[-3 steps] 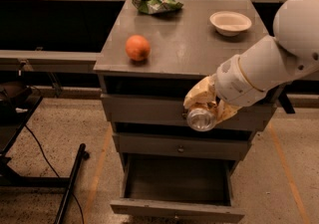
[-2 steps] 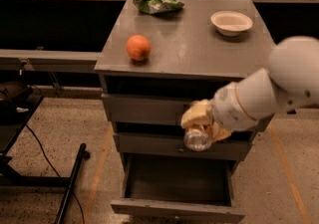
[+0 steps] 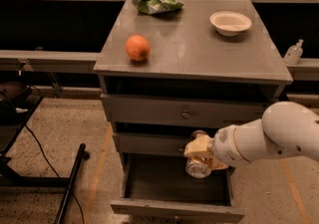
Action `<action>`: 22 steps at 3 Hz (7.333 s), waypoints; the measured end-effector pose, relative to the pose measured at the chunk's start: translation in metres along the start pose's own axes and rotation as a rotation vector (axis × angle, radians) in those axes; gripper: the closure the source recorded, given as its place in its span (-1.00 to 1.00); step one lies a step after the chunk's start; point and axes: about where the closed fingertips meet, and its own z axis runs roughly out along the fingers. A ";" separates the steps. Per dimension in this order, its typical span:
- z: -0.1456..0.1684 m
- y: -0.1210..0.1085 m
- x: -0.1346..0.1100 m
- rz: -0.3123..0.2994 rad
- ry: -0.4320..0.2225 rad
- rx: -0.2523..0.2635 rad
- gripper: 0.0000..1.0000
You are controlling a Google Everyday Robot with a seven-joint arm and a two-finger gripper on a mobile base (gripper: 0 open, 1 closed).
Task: Place orange can into bottom drawer
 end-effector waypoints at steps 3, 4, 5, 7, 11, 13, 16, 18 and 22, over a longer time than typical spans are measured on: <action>0.049 0.067 0.044 0.011 0.060 -0.001 1.00; 0.103 0.141 0.078 -0.008 0.119 -0.045 1.00; 0.106 0.144 0.077 -0.003 0.118 -0.045 1.00; 0.194 0.242 0.071 0.117 0.122 -0.022 1.00; 0.315 0.334 0.092 0.209 0.110 -0.003 0.36; 0.347 0.347 0.106 0.235 0.098 -0.032 0.42; 0.355 0.354 0.109 0.261 0.095 -0.034 0.04; 0.355 0.353 0.111 0.266 0.096 -0.031 -0.12; 0.264 0.370 0.127 0.356 0.221 -0.001 -0.14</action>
Offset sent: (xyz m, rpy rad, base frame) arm 0.0534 -0.0226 -0.0652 0.0074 -0.0124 -0.0517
